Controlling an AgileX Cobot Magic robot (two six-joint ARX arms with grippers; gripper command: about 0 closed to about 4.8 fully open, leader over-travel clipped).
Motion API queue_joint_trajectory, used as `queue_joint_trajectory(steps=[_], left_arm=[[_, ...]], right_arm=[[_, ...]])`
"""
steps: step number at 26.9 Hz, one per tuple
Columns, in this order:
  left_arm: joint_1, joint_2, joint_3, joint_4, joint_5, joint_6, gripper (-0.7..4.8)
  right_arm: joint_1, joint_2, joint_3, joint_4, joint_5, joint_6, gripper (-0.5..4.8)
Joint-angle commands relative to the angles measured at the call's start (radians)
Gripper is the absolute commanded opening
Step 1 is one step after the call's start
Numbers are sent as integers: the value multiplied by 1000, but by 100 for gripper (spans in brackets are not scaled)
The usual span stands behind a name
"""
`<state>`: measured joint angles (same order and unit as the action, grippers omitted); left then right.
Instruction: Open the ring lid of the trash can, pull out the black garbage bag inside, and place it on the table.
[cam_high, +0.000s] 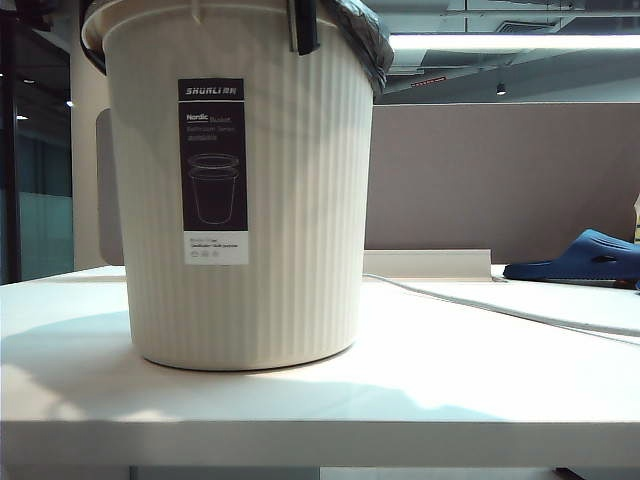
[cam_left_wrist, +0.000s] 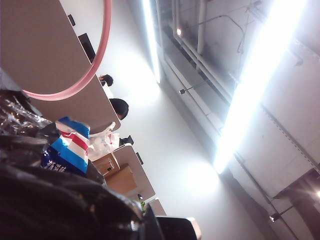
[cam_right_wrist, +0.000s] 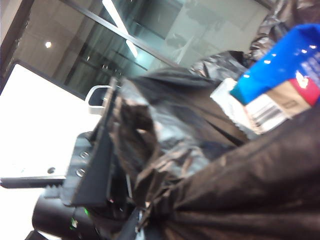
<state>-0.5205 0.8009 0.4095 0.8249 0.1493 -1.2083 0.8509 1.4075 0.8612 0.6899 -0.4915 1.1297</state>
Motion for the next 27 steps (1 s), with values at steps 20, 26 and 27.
queue_joint_trajectory(steps=[20, 26, 27], left_arm=[[-1, -3, 70, -58, 38, 95, -6], [-1, -3, 70, -61, 38, 102, -6], [-1, -3, 70, -61, 35, 102, -6]], right_arm=[[-65, -18, 5, 26, -106, 29, 182], [-96, -102, 4, -136, -109, -105, 185], [-103, -117, 4, -174, -108, -117, 186]])
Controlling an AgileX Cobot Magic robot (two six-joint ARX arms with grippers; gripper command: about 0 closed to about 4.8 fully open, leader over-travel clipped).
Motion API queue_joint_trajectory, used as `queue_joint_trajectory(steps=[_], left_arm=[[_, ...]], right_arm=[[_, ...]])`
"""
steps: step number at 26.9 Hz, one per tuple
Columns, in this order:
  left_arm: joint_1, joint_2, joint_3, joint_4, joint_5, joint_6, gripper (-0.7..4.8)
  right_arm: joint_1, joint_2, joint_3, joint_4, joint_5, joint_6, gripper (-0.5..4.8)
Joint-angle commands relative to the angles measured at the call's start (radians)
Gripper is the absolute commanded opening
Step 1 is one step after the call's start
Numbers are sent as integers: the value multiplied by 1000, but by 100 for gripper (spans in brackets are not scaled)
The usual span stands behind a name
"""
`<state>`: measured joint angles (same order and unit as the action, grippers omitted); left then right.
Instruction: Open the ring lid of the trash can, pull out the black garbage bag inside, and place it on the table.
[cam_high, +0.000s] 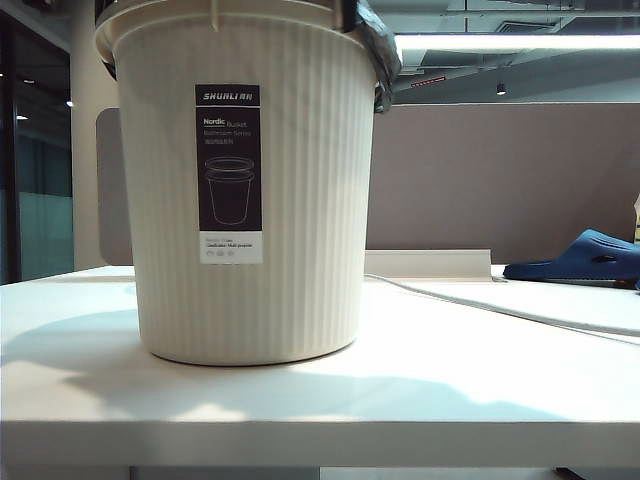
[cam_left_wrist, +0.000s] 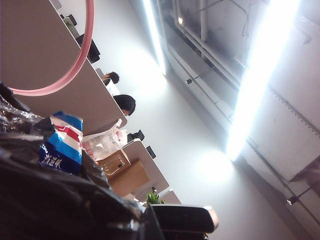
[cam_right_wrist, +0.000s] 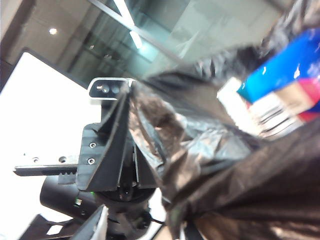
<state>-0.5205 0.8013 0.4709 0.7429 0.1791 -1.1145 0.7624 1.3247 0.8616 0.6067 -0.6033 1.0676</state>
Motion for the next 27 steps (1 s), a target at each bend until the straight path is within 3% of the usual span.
queue_joint_trajectory(steps=[1, 6, 9, 11, 13, 24, 27], left_arm=[[-1, -3, 8, 21, 2, 8, -6], [-1, -3, 9, 21, 2, 24, -6], [-1, -3, 9, 21, 5, 26, -6], [-1, -3, 8, 21, 11, 26, -6], [-1, -3, 8, 21, 31, 26, -6], [-1, -2, 8, -14, 126, 69, -6], [-1, -2, 8, -18, 140, 69, -6]], right_arm=[[-23, -56, 3, -149, 19, -66, 192], [-23, -141, 3, -322, 150, -61, 228], [-23, -170, 5, -319, 191, -23, 297], [-23, -170, 5, -320, 208, 10, 382], [-23, -169, 4, -318, 232, 34, 431], [-67, -171, 5, -325, 332, 82, 423], [-76, -169, 5, -318, 344, 84, 286]])
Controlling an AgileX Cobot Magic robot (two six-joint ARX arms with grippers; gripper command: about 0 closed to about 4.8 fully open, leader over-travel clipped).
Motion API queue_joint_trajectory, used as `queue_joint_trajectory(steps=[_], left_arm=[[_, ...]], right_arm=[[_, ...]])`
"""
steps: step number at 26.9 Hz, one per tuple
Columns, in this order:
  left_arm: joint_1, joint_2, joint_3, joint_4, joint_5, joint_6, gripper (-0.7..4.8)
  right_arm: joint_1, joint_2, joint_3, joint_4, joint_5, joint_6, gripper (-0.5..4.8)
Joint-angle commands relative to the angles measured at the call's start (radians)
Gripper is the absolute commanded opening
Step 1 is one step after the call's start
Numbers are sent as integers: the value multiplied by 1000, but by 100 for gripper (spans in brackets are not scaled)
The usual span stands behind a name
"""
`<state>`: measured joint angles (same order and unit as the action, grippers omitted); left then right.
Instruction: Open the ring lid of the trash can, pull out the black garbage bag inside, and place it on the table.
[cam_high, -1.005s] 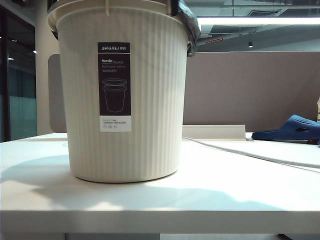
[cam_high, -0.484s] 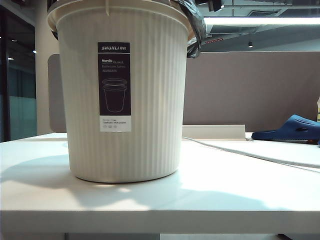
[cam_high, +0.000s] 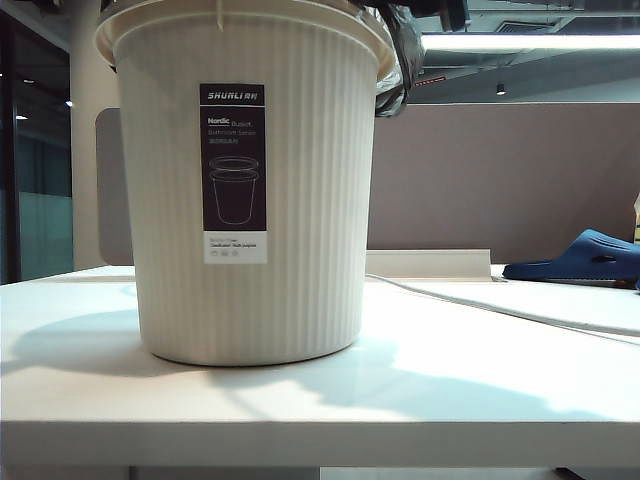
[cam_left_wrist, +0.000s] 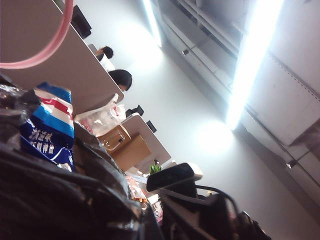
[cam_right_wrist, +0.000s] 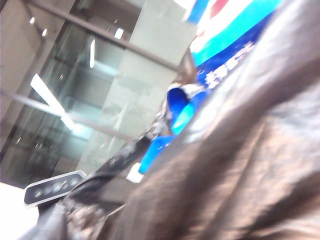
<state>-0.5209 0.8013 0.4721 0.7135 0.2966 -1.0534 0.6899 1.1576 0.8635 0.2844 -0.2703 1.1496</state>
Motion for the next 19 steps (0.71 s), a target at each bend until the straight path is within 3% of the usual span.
queue_joint_trajectory(steps=[1, 3, 8, 12, 19], left_arm=[[0, -2, 7, 11, 23, 8, -6], [0, -2, 7, 11, 22, 8, -6], [0, -2, 7, 5, 27, 14, -6], [0, -2, 7, 4, 29, 30, -6], [0, -2, 7, 6, -2, 33, -6]], right_arm=[[-3, -1, 3, 4, 16, 2, 268], [-3, 3, 3, 4, 26, 1, 231], [-3, 13, 3, 4, 29, -24, 70], [-3, 15, 4, 14, 25, -42, 9], [-3, 15, 5, 37, 1, -85, -2]])
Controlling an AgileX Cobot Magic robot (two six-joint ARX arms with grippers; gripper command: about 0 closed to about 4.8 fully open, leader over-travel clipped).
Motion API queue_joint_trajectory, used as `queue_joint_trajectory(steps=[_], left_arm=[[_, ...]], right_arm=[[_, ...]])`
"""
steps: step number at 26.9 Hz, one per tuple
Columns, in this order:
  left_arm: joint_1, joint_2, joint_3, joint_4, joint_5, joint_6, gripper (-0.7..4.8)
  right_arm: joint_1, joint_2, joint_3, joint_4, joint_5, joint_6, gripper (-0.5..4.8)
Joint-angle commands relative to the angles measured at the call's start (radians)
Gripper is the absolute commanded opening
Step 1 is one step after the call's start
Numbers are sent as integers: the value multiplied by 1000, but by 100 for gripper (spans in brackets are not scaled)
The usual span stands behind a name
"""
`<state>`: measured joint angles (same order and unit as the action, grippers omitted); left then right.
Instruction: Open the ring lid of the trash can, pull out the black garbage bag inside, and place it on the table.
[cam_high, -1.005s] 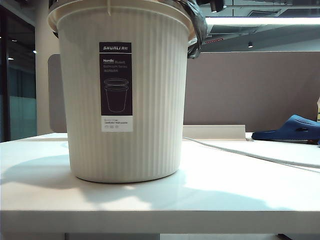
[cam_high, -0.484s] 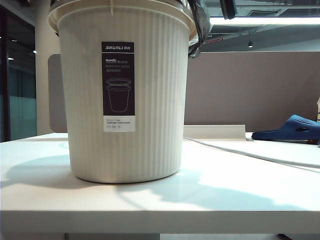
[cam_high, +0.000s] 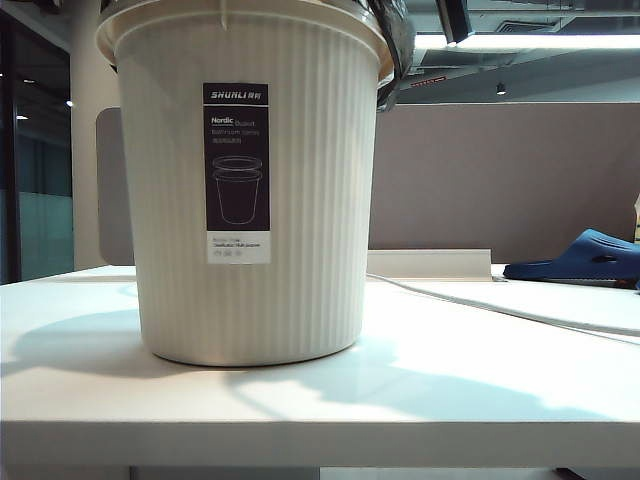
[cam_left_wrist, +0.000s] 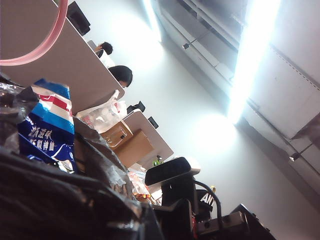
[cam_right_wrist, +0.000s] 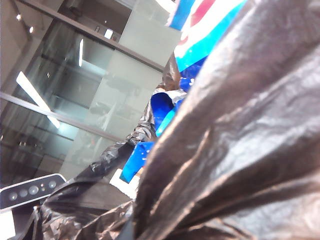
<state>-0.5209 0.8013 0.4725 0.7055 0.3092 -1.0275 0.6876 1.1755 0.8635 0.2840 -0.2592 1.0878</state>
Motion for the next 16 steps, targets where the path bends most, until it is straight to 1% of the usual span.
queue_joint_trajectory(steps=[1, 3, 9, 12, 16], left_arm=[[0, -2, 7, 15, -18, 10, -6], [0, -2, 7, 18, -24, 27, -6], [0, 0, 26, 35, -37, 33, -6], [0, 7, 40, 36, -43, 33, -6], [0, 33, 61, 35, -43, 34, -6]], right_arm=[[-1, -3, 5, 48, -17, -37, -2], [0, -2, 14, 57, -37, -72, -2], [-3, -1, 79, 33, -77, -152, -2], [-29, 1, 103, -7, -97, -175, -2], [-68, 23, 138, -19, -153, -180, -2]])
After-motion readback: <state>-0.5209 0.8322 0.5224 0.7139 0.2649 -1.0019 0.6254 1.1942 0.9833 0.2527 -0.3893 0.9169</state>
